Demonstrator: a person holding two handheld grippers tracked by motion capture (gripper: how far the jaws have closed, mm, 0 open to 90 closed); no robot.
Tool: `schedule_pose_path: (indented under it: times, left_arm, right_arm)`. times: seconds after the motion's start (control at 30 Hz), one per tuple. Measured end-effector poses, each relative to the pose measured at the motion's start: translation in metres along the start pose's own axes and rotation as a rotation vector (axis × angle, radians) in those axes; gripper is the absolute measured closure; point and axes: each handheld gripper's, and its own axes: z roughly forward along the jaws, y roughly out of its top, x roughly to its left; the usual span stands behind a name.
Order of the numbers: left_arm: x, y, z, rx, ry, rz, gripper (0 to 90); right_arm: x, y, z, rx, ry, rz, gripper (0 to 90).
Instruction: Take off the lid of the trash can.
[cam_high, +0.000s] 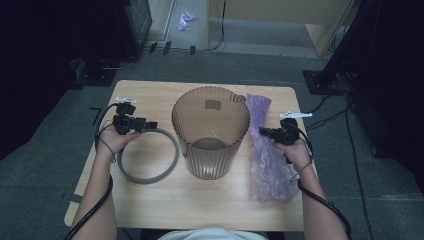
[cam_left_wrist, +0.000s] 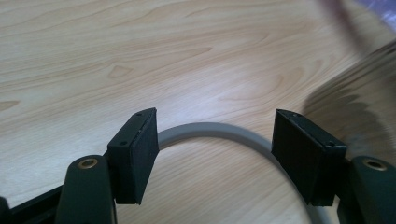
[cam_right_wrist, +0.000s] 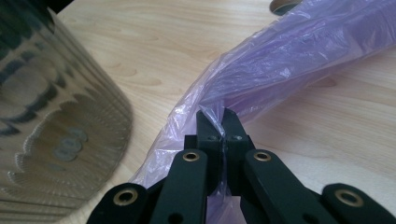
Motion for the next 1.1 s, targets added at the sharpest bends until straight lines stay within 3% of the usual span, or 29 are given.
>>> schedule_pose_path:
  times: [0.17, 0.23, 0.4, 0.63, 0.93, 1.1]
  left_arm:
    - [-0.011, 0.005, -0.01, -0.033, -0.029, 0.023, 30.8]
    - [-0.015, 0.008, -0.01, -0.012, -0.043, 0.015, 30.7]
    - [-0.021, 0.011, -0.01, 0.009, -0.033, 0.043, 30.6]
    - [-0.03, 0.016, -0.018, -0.012, -0.046, 0.059, 29.7]
    - [-0.04, 0.024, -0.021, 0.0, -0.078, 0.071, 29.7]
    - [-0.045, 0.033, -0.02, 0.007, -0.09, 0.07, 29.9]
  right_arm:
    - [0.01, 0.003, 0.0, 0.013, 0.011, -0.059, 90.0]
    - [0.013, 0.005, -0.001, 0.027, 0.014, -0.048, 90.0]
    - [0.017, 0.008, -0.007, 0.032, 0.021, -0.051, 90.0]
    - [0.02, 0.016, -0.016, -0.008, 0.024, -0.04, 90.0]
    - [0.029, 0.027, -0.023, 0.0, 0.036, -0.055, 90.0]
    - [0.027, 0.036, -0.022, 0.016, 0.036, -0.044, 90.0]
